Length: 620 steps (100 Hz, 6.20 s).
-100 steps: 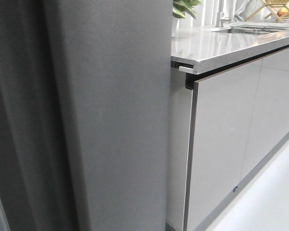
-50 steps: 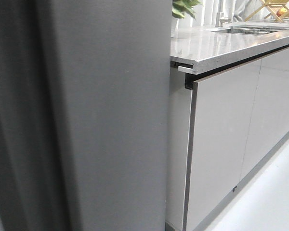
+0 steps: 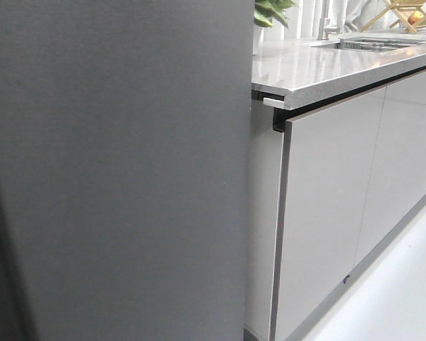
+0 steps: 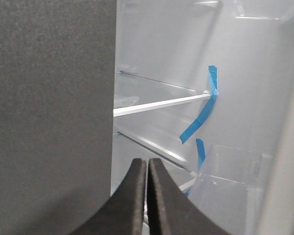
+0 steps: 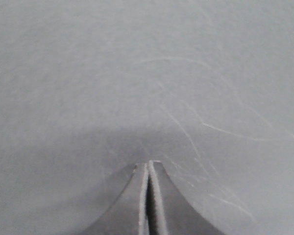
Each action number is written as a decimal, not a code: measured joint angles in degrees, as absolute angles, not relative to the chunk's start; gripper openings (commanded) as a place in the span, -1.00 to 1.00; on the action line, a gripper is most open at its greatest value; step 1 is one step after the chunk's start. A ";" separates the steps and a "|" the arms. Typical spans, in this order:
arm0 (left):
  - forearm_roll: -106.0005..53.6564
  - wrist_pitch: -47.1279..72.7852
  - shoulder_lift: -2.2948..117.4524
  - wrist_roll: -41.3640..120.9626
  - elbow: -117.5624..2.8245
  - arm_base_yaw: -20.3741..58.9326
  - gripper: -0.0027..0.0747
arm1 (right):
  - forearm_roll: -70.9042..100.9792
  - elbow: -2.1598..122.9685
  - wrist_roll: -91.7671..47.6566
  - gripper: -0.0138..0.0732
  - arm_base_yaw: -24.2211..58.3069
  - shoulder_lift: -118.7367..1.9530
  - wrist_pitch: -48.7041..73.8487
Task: Close fridge door
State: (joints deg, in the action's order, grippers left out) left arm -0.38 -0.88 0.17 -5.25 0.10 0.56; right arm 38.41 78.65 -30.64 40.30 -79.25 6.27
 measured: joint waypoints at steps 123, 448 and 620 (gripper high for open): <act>-0.38 -0.88 0.17 -5.25 0.10 0.56 -0.98 | 33.97 98.32 -30.74 -0.86 43.80 -102.00 -1.21; -0.38 -0.88 0.17 -5.25 0.10 0.56 -0.98 | -4.21 2.75 1.21 -0.86 7.13 -3.73 5.76; -0.38 -0.88 0.17 -5.25 0.10 0.56 -0.98 | -4.56 -0.67 1.21 -0.86 7.10 0.42 5.98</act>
State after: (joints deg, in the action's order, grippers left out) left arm -0.38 -0.88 0.17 -5.25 0.10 0.56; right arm -4.56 -0.67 1.21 7.10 0.42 5.98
